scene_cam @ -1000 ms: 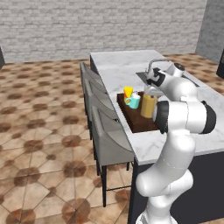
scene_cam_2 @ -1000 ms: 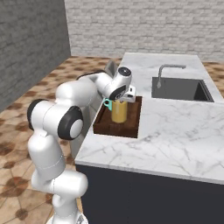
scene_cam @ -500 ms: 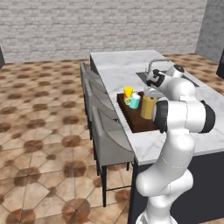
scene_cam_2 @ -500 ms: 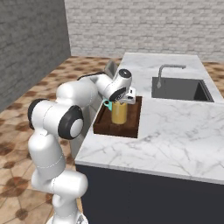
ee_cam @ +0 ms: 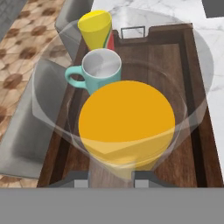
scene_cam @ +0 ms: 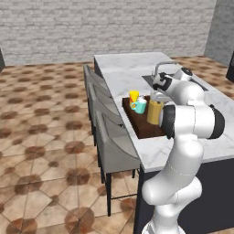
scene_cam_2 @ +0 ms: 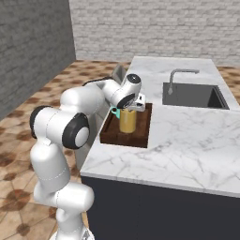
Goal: There is a tray on the dining counter. Grab the cup, mug, and pitcher and place them on the tray. The pitcher may be placed next to the tray if it cannot fit the tray.
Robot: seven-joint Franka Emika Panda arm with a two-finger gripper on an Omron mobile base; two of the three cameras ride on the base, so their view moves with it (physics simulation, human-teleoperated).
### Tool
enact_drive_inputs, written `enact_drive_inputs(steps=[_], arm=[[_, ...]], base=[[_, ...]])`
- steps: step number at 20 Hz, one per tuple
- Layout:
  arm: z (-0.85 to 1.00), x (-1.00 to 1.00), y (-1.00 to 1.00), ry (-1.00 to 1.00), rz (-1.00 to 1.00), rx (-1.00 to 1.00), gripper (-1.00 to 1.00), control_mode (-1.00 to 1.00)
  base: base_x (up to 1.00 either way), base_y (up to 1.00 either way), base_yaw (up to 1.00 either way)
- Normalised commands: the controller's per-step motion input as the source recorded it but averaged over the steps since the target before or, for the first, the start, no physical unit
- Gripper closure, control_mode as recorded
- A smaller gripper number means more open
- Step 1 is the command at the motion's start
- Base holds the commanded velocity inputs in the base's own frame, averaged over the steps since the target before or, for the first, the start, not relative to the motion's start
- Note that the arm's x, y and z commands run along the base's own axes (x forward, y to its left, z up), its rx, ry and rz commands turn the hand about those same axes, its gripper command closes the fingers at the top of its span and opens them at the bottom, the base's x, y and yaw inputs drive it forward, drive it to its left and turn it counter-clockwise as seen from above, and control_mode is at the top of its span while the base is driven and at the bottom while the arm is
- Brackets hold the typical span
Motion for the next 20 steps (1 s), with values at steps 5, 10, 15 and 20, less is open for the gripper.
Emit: enact_drive_inputs(steps=[5,10,15,20], arm=[[0.00,0.00,0.00,0.00,0.00,0.00,1.00,-1.00],[0.00,0.00,0.00,0.00,0.00,0.00,1.00,-1.00],[0.00,0.00,0.00,0.00,0.00,0.00,1.00,-1.00],[0.00,0.00,0.00,0.00,0.00,0.00,-1.00,-1.00]], base=[[0.00,0.00,0.00],[0.00,0.00,0.00],[0.00,0.00,0.00],[0.00,0.00,0.00]])
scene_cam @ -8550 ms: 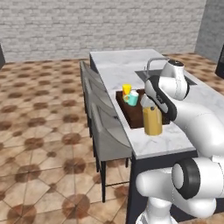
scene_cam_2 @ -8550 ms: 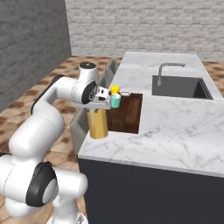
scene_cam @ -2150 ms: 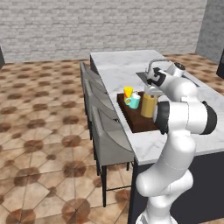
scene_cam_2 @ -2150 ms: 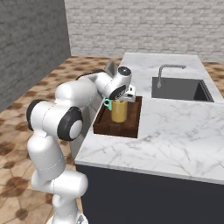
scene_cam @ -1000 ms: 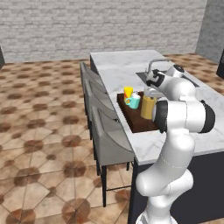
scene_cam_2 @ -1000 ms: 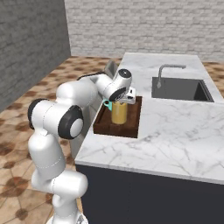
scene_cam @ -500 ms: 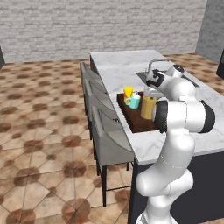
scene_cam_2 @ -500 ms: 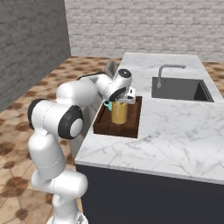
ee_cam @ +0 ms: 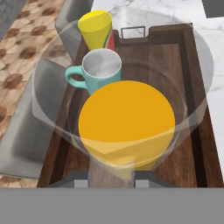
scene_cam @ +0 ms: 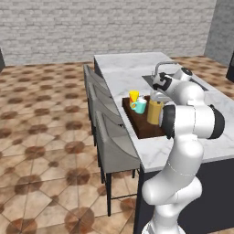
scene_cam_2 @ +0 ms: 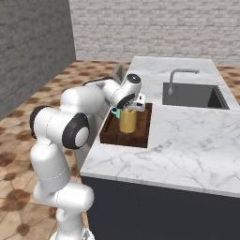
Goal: There is a tray on the dining counter. Grab the cup, mug, and pitcher and place them on the tray. The pitcher may be placed next to the tray if it cannot fit the tray.
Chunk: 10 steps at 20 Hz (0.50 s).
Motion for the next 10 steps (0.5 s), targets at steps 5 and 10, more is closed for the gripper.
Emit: enact_drive_inputs(steps=[5,10], arm=[[0.00,0.00,0.00,0.00,0.00,0.00,-1.00,-1.00],[0.00,0.00,0.00,0.00,0.00,0.00,-1.00,-1.00]], base=[[0.00,0.00,0.00],[0.00,0.00,0.00]])
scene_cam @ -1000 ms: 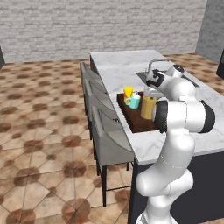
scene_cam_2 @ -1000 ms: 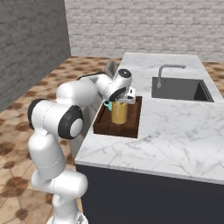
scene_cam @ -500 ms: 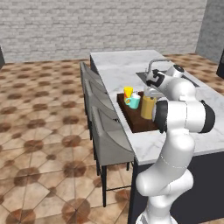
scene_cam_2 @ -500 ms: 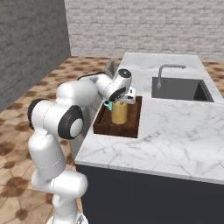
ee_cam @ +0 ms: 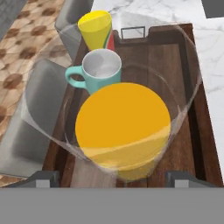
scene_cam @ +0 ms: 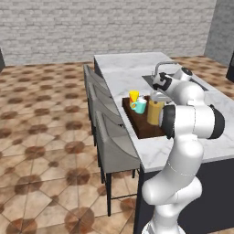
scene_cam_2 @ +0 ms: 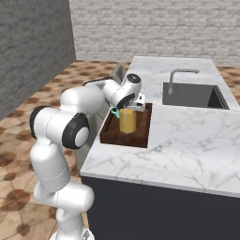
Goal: There is a tray on the dining counter. Grab the cup, mug, and pitcher and place them on the tray. The pitcher may be placed next to the tray if it cannot fit the tray.
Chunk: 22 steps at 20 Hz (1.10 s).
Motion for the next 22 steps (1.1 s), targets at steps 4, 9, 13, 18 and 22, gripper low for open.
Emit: enact_drive_inputs(steps=[4,9,13,18,22], arm=[[0.00,0.00,0.00,0.00,0.00,0.00,-1.00,-1.00],[0.00,0.00,0.00,0.00,0.00,0.00,-1.00,-1.00],[0.00,0.00,0.00,0.00,0.00,0.00,-1.00,-1.00],[0.06,-0.01,0.00,-0.02,0.00,0.00,-1.00,-1.00],[0.28,-0.17,0.00,-0.13,0.00,0.00,-1.00,-1.00]], base=[[0.00,0.00,0.00],[0.00,0.00,0.00],[0.00,0.00,0.00],[0.00,0.00,0.00],[0.00,0.00,0.00]])
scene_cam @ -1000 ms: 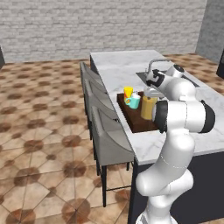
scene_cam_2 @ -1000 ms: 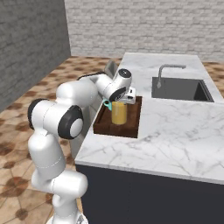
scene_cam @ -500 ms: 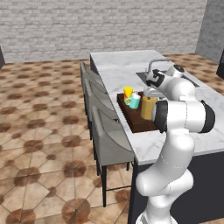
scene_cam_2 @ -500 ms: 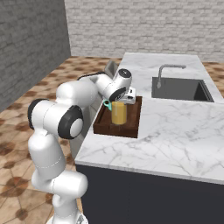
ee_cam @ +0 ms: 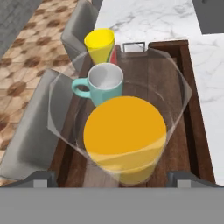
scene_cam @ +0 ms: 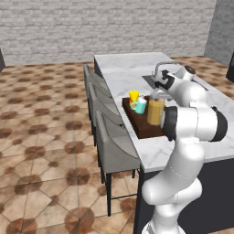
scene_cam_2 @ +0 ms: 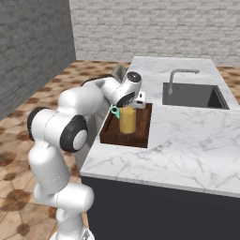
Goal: There is a tray on the dining counter. Grab the cup, mug, and pitcher and place them on the tray. The pitcher may be placed next to the tray if it cannot fit the tray.
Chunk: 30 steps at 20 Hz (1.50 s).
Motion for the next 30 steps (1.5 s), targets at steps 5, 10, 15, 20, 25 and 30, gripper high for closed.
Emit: enact_drive_inputs(steps=[5,10,15,20,25,30], arm=[[0.31,-0.30,0.00,-0.11,0.00,0.00,-1.00,-1.00],[0.35,-0.55,0.00,-0.05,0.00,-0.02,-1.00,-1.00],[0.37,-0.67,0.00,0.00,-0.02,-0.07,-1.00,-1.00],[0.39,-0.70,0.00,0.00,-0.04,-0.07,-1.00,-1.00],[0.44,-0.55,0.00,0.04,-0.03,-0.05,-1.00,-1.00],[0.31,-0.51,0.00,0.02,0.00,-0.05,-1.00,-1.00]], base=[[0.00,0.00,0.00],[0.00,0.00,0.00],[0.00,0.00,0.00],[0.00,0.00,0.00],[0.00,0.00,0.00],[0.00,0.00,0.00]])
